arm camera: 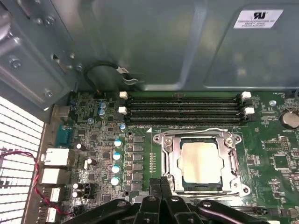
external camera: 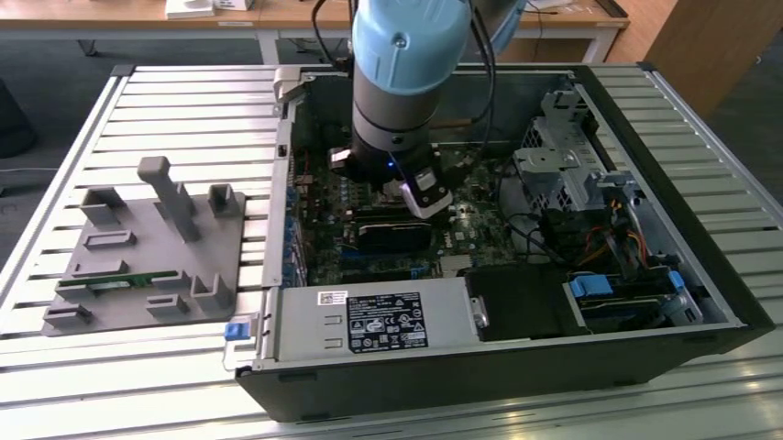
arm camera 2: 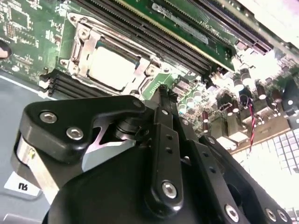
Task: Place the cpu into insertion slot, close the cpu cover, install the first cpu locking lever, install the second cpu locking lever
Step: 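Install the second cpu locking lever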
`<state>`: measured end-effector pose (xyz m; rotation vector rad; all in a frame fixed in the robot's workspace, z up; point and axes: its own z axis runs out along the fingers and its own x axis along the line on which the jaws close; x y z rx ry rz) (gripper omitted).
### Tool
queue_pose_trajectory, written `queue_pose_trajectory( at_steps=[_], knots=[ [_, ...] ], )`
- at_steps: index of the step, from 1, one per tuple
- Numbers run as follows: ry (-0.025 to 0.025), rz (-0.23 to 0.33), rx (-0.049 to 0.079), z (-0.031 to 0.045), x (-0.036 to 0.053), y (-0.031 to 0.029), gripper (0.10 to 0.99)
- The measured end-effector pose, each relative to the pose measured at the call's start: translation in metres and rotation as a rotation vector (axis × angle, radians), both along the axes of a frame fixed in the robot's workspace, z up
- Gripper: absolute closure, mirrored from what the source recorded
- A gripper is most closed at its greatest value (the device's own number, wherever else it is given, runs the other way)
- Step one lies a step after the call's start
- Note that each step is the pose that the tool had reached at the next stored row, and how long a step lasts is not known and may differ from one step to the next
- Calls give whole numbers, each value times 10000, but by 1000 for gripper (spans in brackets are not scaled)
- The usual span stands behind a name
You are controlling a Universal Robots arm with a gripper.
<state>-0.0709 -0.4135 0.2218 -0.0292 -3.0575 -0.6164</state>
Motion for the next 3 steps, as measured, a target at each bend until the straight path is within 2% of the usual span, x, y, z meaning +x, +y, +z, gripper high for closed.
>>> queue_pose_trajectory(
  at_steps=[3],
  knots=[
    [-1,0,-3,13,0,0,980]
  ],
)
